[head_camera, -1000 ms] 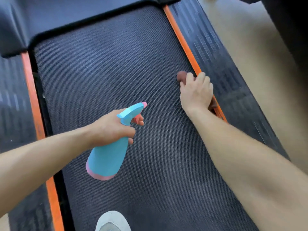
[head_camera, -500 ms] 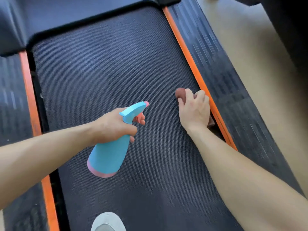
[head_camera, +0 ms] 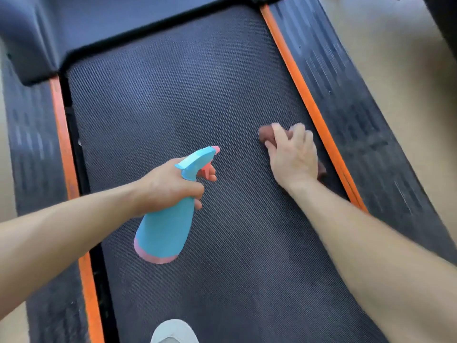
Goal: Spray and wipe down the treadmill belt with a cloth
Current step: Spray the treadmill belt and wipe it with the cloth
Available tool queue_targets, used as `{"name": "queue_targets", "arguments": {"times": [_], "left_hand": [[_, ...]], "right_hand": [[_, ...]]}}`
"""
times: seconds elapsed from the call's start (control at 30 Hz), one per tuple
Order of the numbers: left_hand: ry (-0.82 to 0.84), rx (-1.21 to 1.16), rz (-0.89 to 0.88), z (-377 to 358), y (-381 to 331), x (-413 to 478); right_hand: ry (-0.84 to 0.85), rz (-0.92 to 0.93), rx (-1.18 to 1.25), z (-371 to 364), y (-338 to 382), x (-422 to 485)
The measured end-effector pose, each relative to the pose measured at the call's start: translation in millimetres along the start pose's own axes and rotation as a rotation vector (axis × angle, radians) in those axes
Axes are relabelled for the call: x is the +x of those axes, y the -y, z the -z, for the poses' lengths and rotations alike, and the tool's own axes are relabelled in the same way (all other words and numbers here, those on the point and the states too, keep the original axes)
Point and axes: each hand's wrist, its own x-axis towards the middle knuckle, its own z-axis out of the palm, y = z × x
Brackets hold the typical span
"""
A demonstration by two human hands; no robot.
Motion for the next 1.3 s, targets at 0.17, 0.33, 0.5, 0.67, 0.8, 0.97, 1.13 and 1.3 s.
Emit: {"name": "queue_targets", "arguments": {"times": [0.17,0.33,0.5,0.67,0.8,0.97,1.13,1.3], "left_hand": [[-0.055,-0.04,-0.006,16,15,-4],[-0.099,-0.063,0.013,26,23,-12],[-0.073,-0.071,0.033,22,20,-25],[-0.087,-0.108,0.034,15,41,-35],[-0.099,-0.12,0.097,17,62,-43],[-0.12,-0.104,0.133,24,82,-59],[-0.142,-0.124,0.13,22,92,-70],[-0.155,-0.132,0.164,21,111,-89]], "right_hand": [[0.098,-0.002,0.013,-9,23,108],[-0.007,0.079,0.001,1,19,18],[0.133,0.619,0.088,17,9,-108],[0.036,0.495,0.078,-6,41,-30],[0.015,0.174,-0.033,-13,70,-31],[0.15,0.442,0.071,14,52,-178],[0.096,0.532,0.091,-2,72,-111],[0.11,0.244,0.04,-18,129,-12]]}}
